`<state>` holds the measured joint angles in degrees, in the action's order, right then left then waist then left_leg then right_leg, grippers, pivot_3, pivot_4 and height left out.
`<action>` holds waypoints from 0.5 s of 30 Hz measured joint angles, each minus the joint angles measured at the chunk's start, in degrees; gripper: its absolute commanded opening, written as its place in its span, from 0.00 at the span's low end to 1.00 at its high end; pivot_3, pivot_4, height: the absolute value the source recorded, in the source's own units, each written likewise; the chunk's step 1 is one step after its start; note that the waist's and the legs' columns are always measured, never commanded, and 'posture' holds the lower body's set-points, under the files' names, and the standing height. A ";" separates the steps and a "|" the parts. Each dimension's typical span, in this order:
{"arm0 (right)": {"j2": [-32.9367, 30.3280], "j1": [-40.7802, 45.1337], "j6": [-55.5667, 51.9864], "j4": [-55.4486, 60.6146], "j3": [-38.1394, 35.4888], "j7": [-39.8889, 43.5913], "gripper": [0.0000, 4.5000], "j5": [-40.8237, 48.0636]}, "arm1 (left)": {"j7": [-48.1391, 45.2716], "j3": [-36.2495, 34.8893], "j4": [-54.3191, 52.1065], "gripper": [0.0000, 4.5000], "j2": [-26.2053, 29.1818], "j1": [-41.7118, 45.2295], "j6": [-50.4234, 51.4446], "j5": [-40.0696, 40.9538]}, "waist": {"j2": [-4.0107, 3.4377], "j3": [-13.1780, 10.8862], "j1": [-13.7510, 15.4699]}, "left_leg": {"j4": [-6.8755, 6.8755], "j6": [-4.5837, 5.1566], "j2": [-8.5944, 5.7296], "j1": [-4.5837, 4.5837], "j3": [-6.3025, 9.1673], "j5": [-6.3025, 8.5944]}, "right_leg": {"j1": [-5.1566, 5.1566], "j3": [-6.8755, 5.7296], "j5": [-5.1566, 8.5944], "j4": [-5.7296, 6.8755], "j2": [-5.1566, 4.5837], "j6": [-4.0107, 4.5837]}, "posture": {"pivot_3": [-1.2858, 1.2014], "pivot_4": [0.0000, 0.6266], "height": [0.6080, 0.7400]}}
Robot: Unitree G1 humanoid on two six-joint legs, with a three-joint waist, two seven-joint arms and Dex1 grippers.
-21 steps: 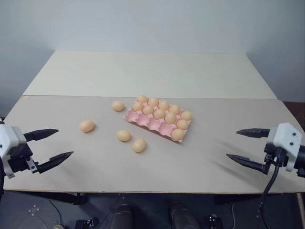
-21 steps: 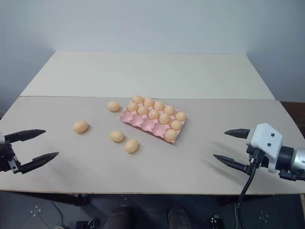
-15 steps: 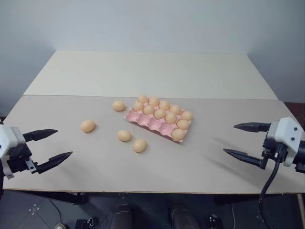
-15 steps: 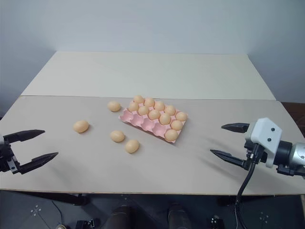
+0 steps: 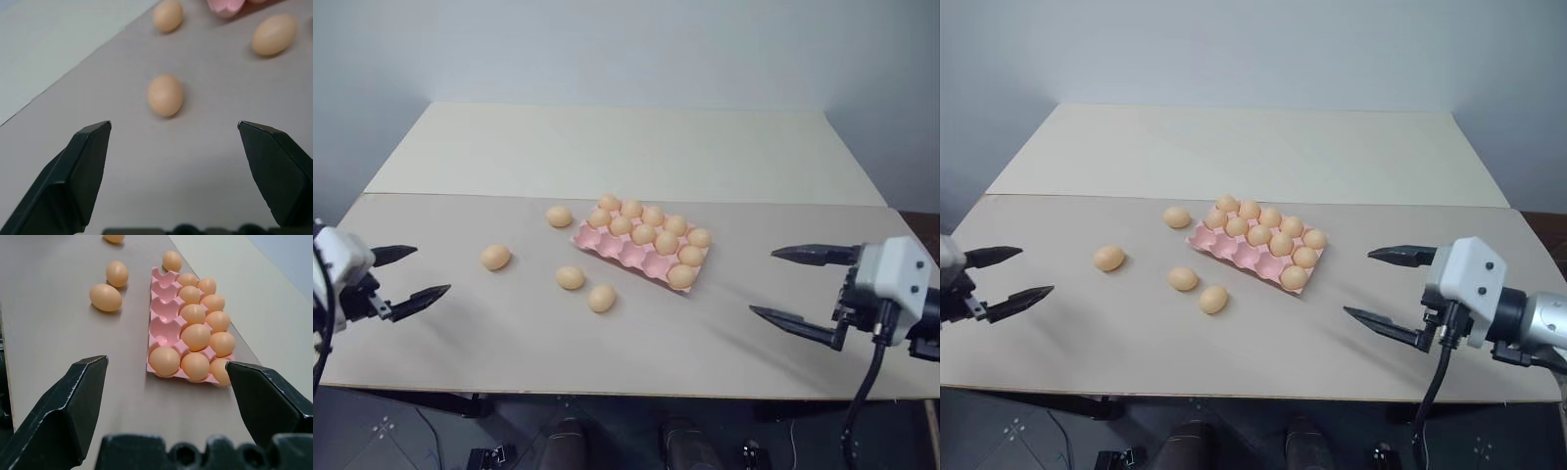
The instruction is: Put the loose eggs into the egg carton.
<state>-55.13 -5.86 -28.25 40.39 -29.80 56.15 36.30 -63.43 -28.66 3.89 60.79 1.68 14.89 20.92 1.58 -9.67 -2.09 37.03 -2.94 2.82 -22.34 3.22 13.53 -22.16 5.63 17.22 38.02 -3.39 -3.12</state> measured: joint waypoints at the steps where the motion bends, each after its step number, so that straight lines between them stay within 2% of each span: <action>1: 0.24 -0.41 0.01 0.55 0.04 -0.22 0.99 -0.02 | -0.29 1.65 2.36 1.00 0.70 2.47 -0.31 -0.82 | 0.00 0.00 -0.09 | 0.00 0.00 0.00 -0.02 -0.02 0.00 | -0.02 0.01 0.00 -0.01 0.00 0.00 | 0.52 0.24 1.00; 7: 1.82 -3.40 -0.12 3.50 1.02 -3.02 0.99 -0.12 | -7.28 12.65 15.75 1.00 1.76 16.76 -2.22 -2.98 | 0.00 0.00 -0.48 | -0.01 0.00 0.01 -0.05 0.01 0.00 | -0.06 -0.02 0.00 0.06 0.02 0.00 | 0.52 0.24 1.00; 11: 2.47 -3.89 -0.66 5.63 1.26 -5.08 0.99 0.07 | -10.14 17.95 22.60 1.00 1.73 21.42 -2.54 -5.29 | 0.00 0.00 -0.70 | -0.01 0.01 0.01 -0.03 0.02 0.00 | -0.07 -0.01 0.00 0.08 0.05 0.00 | 0.52 0.24 1.00; 15: 2.77 -4.16 -0.71 5.94 1.58 -6.23 0.99 0.10 | -10.73 19.95 27.08 1.00 0.72 25.01 -4.72 -7.21 | 0.01 0.00 -0.35 | 0.02 0.01 0.01 -0.06 0.03 0.00 | -0.06 -0.02 0.00 0.08 0.03 0.00 | 0.52 0.24 1.00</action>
<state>-52.35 -10.02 -28.97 46.33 -28.22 49.92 36.40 -74.16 -8.71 30.96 61.50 26.69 10.17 13.72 1.59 -9.67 -2.44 37.05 -2.93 2.83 -22.40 3.25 13.53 -22.21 5.61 17.22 38.10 -3.36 -3.12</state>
